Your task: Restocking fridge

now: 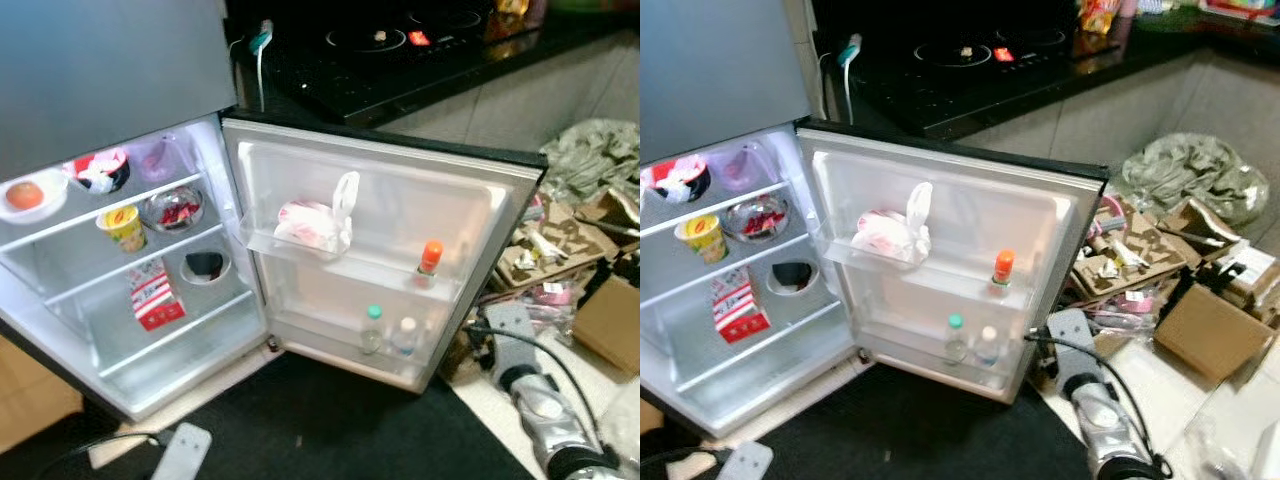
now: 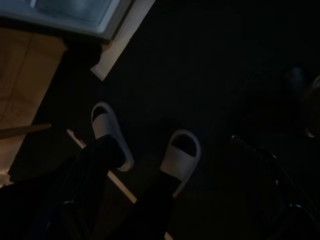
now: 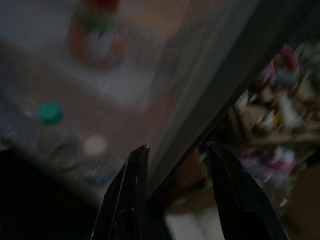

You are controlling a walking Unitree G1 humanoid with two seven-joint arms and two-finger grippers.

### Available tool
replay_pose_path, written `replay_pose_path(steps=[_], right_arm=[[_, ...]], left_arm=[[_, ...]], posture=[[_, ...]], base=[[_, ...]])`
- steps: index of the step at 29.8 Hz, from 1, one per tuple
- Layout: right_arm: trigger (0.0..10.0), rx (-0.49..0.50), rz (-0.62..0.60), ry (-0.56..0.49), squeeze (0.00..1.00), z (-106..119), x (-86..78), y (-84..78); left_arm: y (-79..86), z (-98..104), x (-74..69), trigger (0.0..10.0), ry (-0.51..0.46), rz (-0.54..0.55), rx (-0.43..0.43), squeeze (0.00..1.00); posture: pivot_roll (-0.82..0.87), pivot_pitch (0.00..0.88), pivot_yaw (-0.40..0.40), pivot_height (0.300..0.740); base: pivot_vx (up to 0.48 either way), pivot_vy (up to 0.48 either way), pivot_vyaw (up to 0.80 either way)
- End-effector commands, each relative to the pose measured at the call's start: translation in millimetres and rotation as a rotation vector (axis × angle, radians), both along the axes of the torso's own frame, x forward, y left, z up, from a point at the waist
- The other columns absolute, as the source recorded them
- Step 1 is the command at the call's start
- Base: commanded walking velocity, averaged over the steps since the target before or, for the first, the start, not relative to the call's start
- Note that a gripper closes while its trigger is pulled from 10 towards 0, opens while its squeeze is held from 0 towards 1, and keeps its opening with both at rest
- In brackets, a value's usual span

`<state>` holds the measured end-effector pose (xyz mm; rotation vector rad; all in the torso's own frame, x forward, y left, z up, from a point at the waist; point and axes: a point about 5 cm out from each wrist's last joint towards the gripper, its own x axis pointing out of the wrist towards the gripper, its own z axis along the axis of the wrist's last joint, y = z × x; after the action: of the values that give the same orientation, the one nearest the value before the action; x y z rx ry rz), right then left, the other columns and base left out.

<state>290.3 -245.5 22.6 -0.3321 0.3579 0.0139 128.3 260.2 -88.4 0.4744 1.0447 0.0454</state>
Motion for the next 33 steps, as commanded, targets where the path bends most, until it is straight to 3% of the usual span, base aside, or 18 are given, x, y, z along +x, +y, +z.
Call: replay_pose_path(steps=[1, 2, 5, 7, 9, 10, 11, 13, 15, 19, 20, 26, 30, 33], right_arm=[[10.0, -0.044, 0.024, -0.037, 0.00, 12.7, 8.4, -3.8], [10.0, -0.044, 0.024, -0.037, 0.00, 12.7, 8.4, -3.8], [10.0, -0.079, 0.179, -0.052, 0.00, 26.0, 14.4, -0.8], [10.0, -0.105, 0.340, -0.077, 0.00, 41.8, 20.6, 9.4], [10.0, -0.112, 0.383, -0.082, 0.00, 46.4, 22.2, 12.6], [10.0, -0.125, 0.511, -0.091, 0.00, 59.9, 26.2, 24.0], [10.0, -0.127, 0.554, -0.090, 0.00, 64.3, 27.1, 28.5], [10.0, -0.132, 0.616, -0.083, 0.00, 68.6, 27.3, 35.0], [10.0, -0.144, 0.771, -0.029, 0.00, 71.3, 23.4, 52.8], [10.0, -0.163, 0.845, 0.003, 0.00, 70.4, 20.2, 61.7], [10.0, -0.180, 0.894, 0.005, 0.00, 71.2, 19.4, 71.0], [10.0, -0.211, 0.884, -0.042, 0.00, 75.8, 30.7, 87.1], [10.0, -0.277, 0.751, -0.118, 0.00, 85.0, 51.9, 91.1], [10.0, -0.294, 0.713, -0.103, 0.00, 85.2, 59.6, 92.6]], left_arm=[[5.9, 0.4, -4.1, 10.0, 0.009, 0.022, 0.015, 0.00], [5.9, 0.4, -4.1, 10.0, 0.009, 0.022, 0.015, 0.00], [7.1, 0.5, -4.7, 10.0, 0.013, 0.023, 0.018, 0.00], [8.1, 0.8, -4.7, 10.0, 0.014, 0.022, 0.021, 0.00], [8.2, 0.9, -4.7, 10.0, 0.014, 0.021, 0.022, 0.00], [8.8, 1.2, -4.4, 10.0, 0.013, 0.021, 0.023, 0.00], [9.0, 1.3, -4.3, 10.0, 0.013, 0.022, 0.023, 0.00], [9.2, 1.4, -4.1, 10.0, 0.012, 0.021, 0.024, 0.00], [9.6, 1.7, -3.8, 10.0, 0.010, 0.022, 0.022, 0.00], [10.1, 1.9, -3.8, 10.0, 0.009, 0.022, 0.022, 0.00], [10.6, 2.0, -3.9, 10.0, 0.009, 0.023, 0.023, 0.00], [11.9, 2.4, -4.2, 10.0, 0.012, 0.021, 0.028, 0.00], [12.8, 2.6, -4.3, 10.0, 0.012, 0.020, 0.031, 0.00], [13.3, 2.9, -4.3, 10.0, 0.010, 0.022, 0.032, 0.00]], posture=[[0.02, 0.000, 0.020, 0.740], [0.02, 0.000, 0.020, 0.740], [0.01, 0.000, 0.023, 0.740], [0.01, 0.007, 0.025, 0.740], [0.01, 0.007, 0.025, 0.740], [0.00, 0.010, 0.026, 0.740], [0.00, 0.010, 0.026, 0.740], [0.00, 0.010, 0.026, 0.740], [0.01, 0.012, 0.026, 0.740], [0.01, 0.015, 0.027, 0.740], [0.02, 0.017, 0.026, 0.740], [0.02, 0.023, 0.032, 0.740], [0.03, 0.027, 0.034, 0.740], [0.04, 0.032, 0.032, 0.740]], base=[[0.000, 0.000, 0.00], [0.000, 0.000, 0.00], [0.000, 0.000, 0.00], [0.000, 0.000, 0.00], [0.000, 0.000, 0.00], [0.000, 0.000, 0.00], [0.000, 0.000, 0.00], [0.000, 0.000, 0.00], [0.000, 0.000, 0.00], [0.000, 0.000, 0.00], [0.000, 0.000, 0.00], [0.000, 0.000, 0.00], [0.000, 0.000, 0.00], [0.000, 0.000, 0.00]])
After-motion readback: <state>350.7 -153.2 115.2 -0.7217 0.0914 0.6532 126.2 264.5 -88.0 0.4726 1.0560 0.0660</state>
